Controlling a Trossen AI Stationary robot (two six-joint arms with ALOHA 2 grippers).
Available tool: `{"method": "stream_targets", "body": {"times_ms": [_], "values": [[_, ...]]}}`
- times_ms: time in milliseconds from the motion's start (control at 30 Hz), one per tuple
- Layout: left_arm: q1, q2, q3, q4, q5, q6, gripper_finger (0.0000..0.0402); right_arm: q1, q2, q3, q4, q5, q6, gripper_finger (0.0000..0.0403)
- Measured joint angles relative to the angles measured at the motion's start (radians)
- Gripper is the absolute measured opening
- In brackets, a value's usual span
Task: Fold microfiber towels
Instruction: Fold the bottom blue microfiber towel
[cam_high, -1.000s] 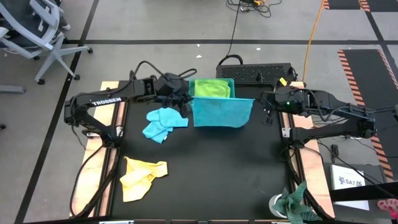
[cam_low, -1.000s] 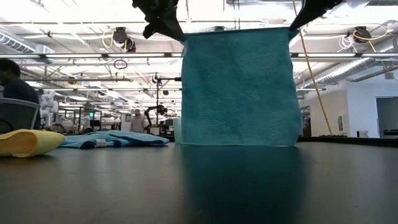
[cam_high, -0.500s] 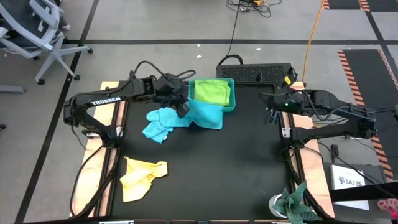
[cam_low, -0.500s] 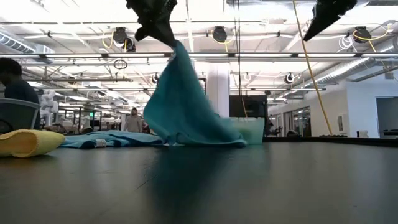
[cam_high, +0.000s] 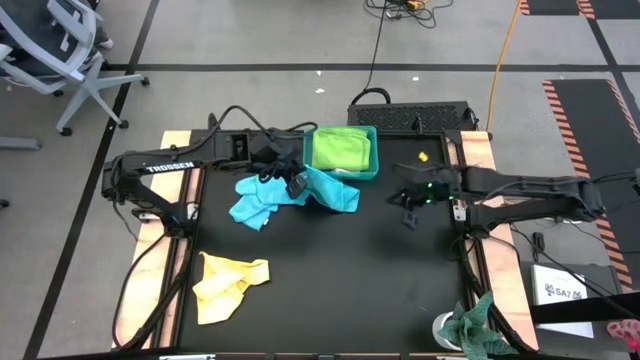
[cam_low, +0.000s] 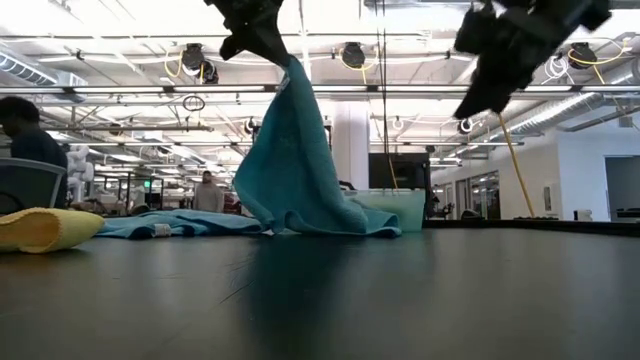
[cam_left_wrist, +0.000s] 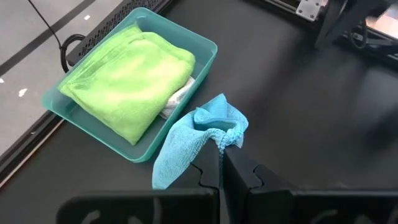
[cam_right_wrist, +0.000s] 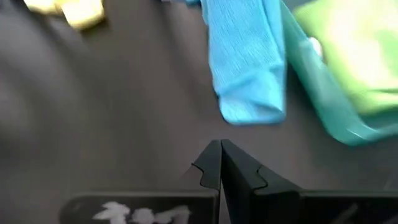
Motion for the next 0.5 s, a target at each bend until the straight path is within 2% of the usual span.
{"method": "stream_targets", "body": {"times_ms": [200,500], "values": [[-0.022,0.000,0.000,0.001,0.001,-0.055,0.0001,0.033,0.099,-0.170,0.466,-0.036,0.137,0.0000],[-0.139,0.000,0.000,0.002,0.040,-0.125,0.0001,0.047,0.278,-0.196,0.628,-0.044,0.140,0.0000]]}}
